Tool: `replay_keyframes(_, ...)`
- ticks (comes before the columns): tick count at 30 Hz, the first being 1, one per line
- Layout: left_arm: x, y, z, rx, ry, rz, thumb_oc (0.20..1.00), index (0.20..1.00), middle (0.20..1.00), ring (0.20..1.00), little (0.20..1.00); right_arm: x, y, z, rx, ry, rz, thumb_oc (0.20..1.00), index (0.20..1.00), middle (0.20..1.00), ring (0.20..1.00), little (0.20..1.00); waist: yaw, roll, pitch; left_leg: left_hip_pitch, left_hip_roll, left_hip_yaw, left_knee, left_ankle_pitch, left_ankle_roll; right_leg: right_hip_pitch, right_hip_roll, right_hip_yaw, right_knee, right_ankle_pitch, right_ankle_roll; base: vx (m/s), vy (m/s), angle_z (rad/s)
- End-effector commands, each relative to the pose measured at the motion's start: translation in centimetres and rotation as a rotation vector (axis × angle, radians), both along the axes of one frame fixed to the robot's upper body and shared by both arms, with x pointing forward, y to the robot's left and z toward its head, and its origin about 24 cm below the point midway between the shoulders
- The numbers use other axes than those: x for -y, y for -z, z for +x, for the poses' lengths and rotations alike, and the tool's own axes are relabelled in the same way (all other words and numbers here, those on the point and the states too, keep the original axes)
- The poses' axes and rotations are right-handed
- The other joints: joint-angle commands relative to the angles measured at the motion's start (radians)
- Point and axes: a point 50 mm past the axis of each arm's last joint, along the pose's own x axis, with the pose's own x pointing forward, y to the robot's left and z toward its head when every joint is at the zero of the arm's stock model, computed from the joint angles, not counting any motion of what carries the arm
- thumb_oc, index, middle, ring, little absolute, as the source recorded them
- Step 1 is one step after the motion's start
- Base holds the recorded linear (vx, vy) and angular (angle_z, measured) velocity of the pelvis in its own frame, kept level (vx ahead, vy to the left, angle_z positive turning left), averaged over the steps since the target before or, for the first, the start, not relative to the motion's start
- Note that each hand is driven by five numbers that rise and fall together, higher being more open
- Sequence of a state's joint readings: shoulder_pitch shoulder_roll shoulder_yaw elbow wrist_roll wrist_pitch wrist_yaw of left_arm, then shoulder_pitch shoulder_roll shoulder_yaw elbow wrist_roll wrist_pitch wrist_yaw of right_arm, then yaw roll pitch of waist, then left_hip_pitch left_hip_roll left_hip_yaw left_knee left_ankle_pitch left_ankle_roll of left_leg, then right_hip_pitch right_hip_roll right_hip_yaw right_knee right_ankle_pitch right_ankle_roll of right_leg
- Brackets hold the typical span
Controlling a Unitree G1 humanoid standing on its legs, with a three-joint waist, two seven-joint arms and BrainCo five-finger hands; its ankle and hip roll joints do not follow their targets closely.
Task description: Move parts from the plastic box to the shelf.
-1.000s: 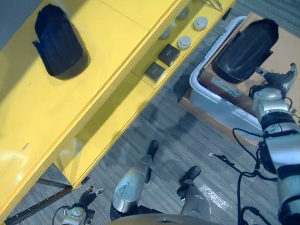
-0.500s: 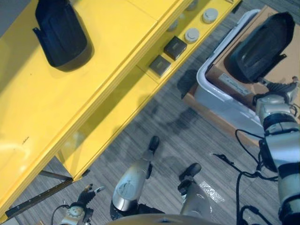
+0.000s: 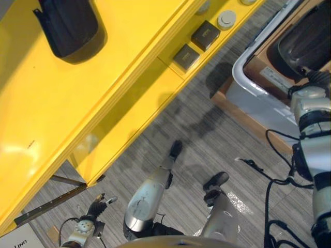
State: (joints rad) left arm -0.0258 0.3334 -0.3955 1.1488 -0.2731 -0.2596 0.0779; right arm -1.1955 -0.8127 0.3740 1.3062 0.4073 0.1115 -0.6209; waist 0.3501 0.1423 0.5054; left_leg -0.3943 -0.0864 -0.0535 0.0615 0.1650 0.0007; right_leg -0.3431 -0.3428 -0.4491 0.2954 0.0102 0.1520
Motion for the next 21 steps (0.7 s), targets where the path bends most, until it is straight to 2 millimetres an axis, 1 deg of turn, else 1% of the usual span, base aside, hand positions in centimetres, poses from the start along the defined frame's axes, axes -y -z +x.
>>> replay_keyframes(1,-2.4,-0.4,-1.1,-0.027,-0.021,0.052,1.000,1.000,1.000,1.000,1.000,0.0,-0.6,0.0,0.038,-0.044,-0.014,0.200,0.200,0.200,0.200,0.200,0.011,-0.049,0.014,-0.074,0.049,-0.016,0.137,-0.132,-0.027,0.072,-0.034,0.068,-0.196,0.104,0.075,0.00,0.000,0.00)
replay_keyframes(7,-2.4,-0.4,-1.1,-0.024,-0.023,0.053,1.000,1.000,1.000,1.000,1.000,0.5,-0.2,-0.4,0.048,-0.037,0.014,0.200,0.200,0.200,0.200,0.200,0.004,-0.054,0.014,-0.066,0.055,-0.009,0.125,-0.129,-0.029,0.074,-0.029,0.068,-0.202,0.108,0.077,-0.01,-0.007,0.00)
replay_keyframes(13,-2.5,-0.5,-0.8,-0.001,-0.027,0.049,1.000,1.000,1.000,1.000,1.000,0.4,-0.2,-0.3,0.049,-0.044,0.019,0.200,0.200,0.200,0.200,0.200,-0.007,-0.060,0.008,-0.049,0.064,0.002,0.106,-0.125,-0.031,0.081,-0.022,0.068,-0.210,0.110,0.078,-0.04,-0.034,-0.05)
replay_keyframes(17,-2.2,-0.8,-0.3,0.042,-0.016,0.038,1.000,1.000,1.000,1.000,1.000,0.3,0.7,-0.3,0.052,-0.056,0.037,0.200,0.200,0.200,0.200,0.200,-0.014,-0.069,-0.011,-0.016,0.075,0.013,0.083,-0.125,-0.035,0.105,-0.012,0.061,-0.223,0.109,0.076,-0.02,-0.078,-0.07)
replay_keyframes(21,-2.1,-1.2,0.4,0.086,-0.012,0.025,1.000,1.000,1.000,1.000,1.000,0.7,1.9,-0.8,0.056,-0.070,0.052,0.200,0.200,0.200,0.200,0.200,-0.024,-0.079,-0.051,0.042,0.092,0.031,0.036,-0.122,-0.041,0.150,0.002,0.051,-0.247,0.106,0.078,0.01,-0.073,-0.01)
